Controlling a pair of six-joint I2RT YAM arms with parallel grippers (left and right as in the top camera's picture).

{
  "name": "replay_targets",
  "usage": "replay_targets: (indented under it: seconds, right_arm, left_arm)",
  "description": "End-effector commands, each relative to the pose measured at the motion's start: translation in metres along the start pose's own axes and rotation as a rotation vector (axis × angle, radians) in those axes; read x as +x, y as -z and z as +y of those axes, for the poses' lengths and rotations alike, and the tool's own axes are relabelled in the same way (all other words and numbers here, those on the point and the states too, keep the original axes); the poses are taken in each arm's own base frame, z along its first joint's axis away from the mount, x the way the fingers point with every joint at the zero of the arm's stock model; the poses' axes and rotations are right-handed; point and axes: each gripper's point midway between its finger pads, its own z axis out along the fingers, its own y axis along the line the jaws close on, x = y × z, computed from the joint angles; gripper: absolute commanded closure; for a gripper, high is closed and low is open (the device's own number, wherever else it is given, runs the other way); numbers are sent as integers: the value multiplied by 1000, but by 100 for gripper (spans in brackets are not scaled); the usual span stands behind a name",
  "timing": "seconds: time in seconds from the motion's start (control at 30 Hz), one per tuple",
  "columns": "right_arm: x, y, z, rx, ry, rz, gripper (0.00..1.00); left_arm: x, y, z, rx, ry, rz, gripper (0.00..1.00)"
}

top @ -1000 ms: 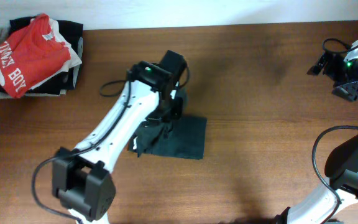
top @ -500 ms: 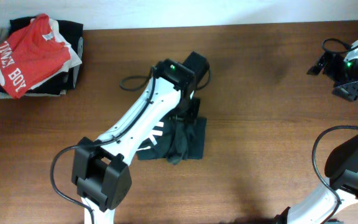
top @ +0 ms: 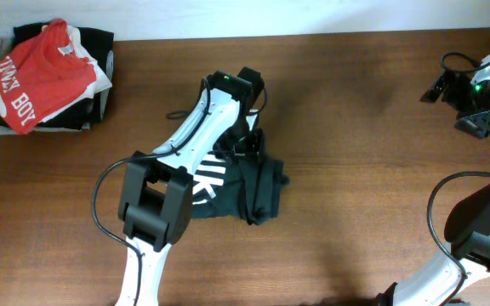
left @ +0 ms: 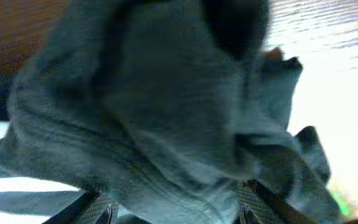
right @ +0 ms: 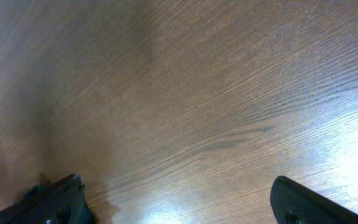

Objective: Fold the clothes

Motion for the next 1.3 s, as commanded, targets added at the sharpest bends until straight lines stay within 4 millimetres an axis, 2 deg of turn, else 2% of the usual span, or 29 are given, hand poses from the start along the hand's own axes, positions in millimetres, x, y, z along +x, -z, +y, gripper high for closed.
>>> replay_targets:
  seconds: [0.0,0.17,0.27,0.43,0.6,0.7,0.73,0.77,0.83,0.9,0.93,0.97,1.03,1.07,1.1,1.17,1.27]
  right_arm:
    - [-3,7,0,1,14,-22,1]
    - [-3,7,0,2,13,-22,1]
    - [-3,7,0,2,13,-22,1]
    - [-3,7,0,2,13,-22,1]
    - [-3,7,0,2,13,-22,1]
    - [-3,7,0,2,13,-22,1]
    - [-3,7,0,2,14,-22,1]
    - [-3,7,0,2,14,-22,1]
    - [-3,7,0,2,13,-22,2]
    - [-3,7,0,2,13,-22,1]
    - [-3,7,0,2,13,-22,1]
    - [-3,7,0,2,13,-22,1]
    - [-3,7,0,2,13,-22,1]
    - [-3,7,0,2,13,-22,1]
    - [-3,7,0,1,13,-22,1]
    - [-3,7,0,2,14,-22,1]
    - [-3,7,0,2,13,-22,1]
  left_arm:
    - [-4,1,-25,48,-68,-35,40]
    - [-16,2,-34,72,-87,-86,40]
    - [-20,13,-53,152,-111,-107,41]
    - [-18,9,-86,167,-188,-145,40]
    - [-18,7,-104,175,-232,-170,39]
    - [-9,3,-113,157,-260,-161,39]
    - [-9,6,-110,125,-259,-169,39]
    - [-9,17,-99,63,-247,-182,39]
    - [-6,70,-56,-88,-152,-217,36]
    - [-7,91,-25,-112,-69,-225,29]
    - [-10,93,-10,-113,-15,-221,28]
    - [-15,95,8,-113,40,-218,26]
    - [-22,95,34,-104,105,-212,14]
    - [-25,91,39,-67,120,-198,13]
    - [-26,85,38,-19,108,-182,13]
    - [-25,57,31,67,88,-137,13]
    - [-26,29,19,167,72,-112,14]
